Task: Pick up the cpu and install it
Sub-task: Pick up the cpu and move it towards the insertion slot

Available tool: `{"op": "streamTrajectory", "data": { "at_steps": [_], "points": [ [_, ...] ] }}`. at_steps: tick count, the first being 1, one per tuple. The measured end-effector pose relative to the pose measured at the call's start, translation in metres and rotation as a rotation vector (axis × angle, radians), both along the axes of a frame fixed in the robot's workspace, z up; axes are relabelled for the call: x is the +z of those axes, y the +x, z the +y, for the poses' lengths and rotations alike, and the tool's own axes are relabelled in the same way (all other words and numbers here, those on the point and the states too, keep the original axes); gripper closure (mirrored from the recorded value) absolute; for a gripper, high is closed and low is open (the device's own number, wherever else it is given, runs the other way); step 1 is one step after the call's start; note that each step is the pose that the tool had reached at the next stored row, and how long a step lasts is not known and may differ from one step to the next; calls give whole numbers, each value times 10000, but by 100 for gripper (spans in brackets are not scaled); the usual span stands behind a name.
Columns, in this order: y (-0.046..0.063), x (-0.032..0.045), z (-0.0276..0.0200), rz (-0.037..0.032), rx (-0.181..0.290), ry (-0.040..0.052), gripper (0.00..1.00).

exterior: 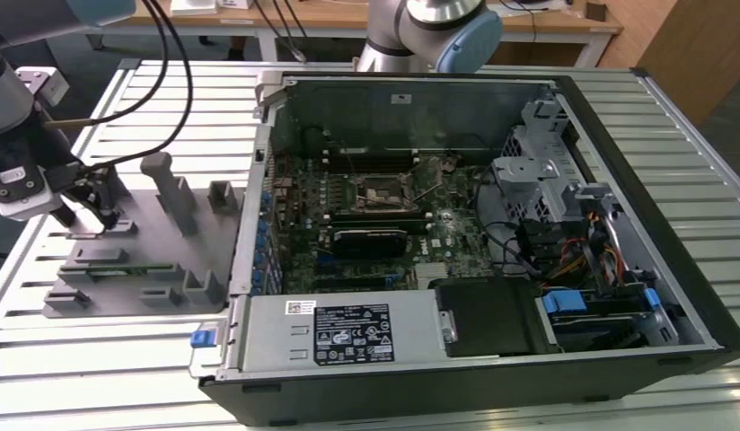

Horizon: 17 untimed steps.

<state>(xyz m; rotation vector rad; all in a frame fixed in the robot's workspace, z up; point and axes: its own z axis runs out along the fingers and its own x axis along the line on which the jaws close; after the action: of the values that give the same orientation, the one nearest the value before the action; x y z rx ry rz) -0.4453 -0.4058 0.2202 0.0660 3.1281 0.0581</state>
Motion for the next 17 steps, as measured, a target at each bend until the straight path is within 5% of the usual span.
{"op": "streamTrajectory", "data": {
  "at_steps": [17],
  "points": [
    [0,158,0,1,1,160,46]
  ]
}}
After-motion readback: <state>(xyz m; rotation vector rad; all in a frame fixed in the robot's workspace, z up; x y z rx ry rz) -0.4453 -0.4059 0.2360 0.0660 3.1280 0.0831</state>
